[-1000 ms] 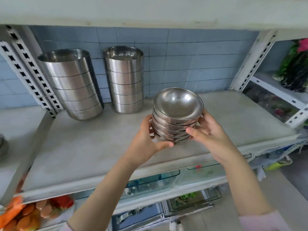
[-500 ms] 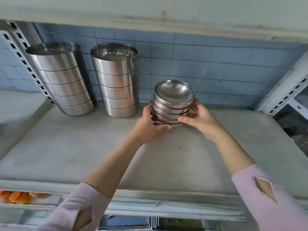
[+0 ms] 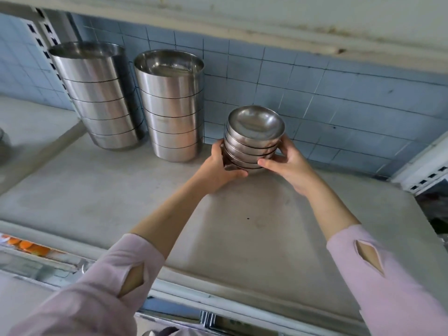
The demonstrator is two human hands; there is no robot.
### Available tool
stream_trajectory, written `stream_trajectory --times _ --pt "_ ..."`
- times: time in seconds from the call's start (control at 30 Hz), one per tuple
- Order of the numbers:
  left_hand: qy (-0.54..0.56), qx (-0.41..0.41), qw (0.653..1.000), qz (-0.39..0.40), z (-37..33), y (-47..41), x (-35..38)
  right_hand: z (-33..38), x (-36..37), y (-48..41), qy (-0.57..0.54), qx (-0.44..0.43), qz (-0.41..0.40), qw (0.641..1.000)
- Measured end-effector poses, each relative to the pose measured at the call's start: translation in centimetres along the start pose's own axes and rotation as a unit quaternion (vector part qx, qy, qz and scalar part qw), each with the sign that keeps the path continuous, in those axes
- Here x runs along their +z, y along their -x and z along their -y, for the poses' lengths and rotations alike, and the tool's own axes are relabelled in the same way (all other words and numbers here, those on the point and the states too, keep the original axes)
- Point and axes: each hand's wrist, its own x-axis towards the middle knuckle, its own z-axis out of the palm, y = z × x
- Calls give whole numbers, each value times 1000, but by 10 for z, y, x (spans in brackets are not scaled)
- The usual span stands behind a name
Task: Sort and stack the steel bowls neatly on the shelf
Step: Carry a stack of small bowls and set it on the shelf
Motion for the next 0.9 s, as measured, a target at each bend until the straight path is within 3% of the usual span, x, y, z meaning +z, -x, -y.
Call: stream_trajectory --times 0.37,0.63,0.77,0.9 --pt "-93 42 993 -63 3 10 9 -10 0 3 21 -6 -18 1000" --pt "-113 6 992 -53 -7 14 9 -15 0 4 40 13 -6 999" --pt "-152 -31 987 -44 -21 47 -4 9 15 33 98 67 -99 988" --pt "-163 31 983 -80 -11 124 -51 32 54 95 102 -12 -220 970"
